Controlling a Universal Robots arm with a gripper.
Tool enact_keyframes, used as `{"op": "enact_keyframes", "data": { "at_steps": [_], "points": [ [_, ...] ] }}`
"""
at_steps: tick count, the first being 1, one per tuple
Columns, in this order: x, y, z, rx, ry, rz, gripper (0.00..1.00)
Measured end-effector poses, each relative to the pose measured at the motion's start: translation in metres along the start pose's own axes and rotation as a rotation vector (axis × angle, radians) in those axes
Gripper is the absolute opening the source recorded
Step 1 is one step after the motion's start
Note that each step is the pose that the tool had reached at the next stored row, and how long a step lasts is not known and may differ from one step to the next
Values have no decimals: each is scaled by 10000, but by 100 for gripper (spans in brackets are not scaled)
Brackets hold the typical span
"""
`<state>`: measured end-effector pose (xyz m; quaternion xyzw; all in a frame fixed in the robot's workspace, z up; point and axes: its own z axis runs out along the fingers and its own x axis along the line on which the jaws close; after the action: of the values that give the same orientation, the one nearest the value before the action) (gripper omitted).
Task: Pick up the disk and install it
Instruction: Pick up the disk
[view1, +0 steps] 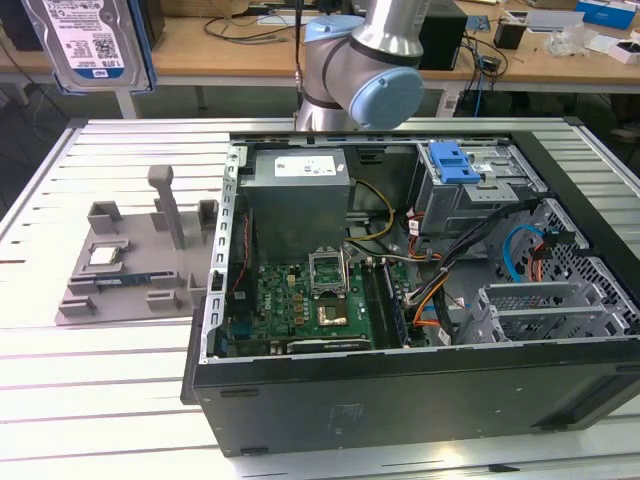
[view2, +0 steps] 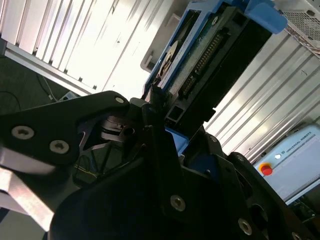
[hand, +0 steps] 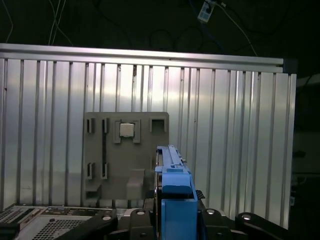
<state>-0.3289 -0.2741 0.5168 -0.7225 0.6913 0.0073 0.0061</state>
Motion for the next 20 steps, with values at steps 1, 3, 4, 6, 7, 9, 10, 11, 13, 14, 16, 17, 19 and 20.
{"op": "enact_keyframes", "data": {
  "at_steps": [1, 3, 4, 6, 7, 9, 10, 11, 13, 14, 16, 17, 19, 20],
  "points": [
    [7, -82, 0, -2, 13, 0, 37],
    [13, -166, 0, -5, 26, 0, 37],
    [16, -215, -1, -7, 34, 1, 37],
    [23, -307, 0, -8, 47, 0, 37],
    [25, -329, 0, -9, 50, 0, 37],
    [31, -419, -1, -14, 65, -1, 37],
    [33, -444, -1, -13, 69, 0, 37],
    [34, -470, -2, -15, 73, 1, 37],
    [38, -528, -1, -15, 81, 1, 37],
    [40, -564, -1, -17, 87, 1, 37],
    [44, -620, -1, -18, 96, 0, 37],
    [46, -658, -1, -19, 102, 0, 37],
    [49, -706, -2, -21, 111, 0, 37],
    [50, -730, -2, -21, 115, 0, 37]
  ]
}}
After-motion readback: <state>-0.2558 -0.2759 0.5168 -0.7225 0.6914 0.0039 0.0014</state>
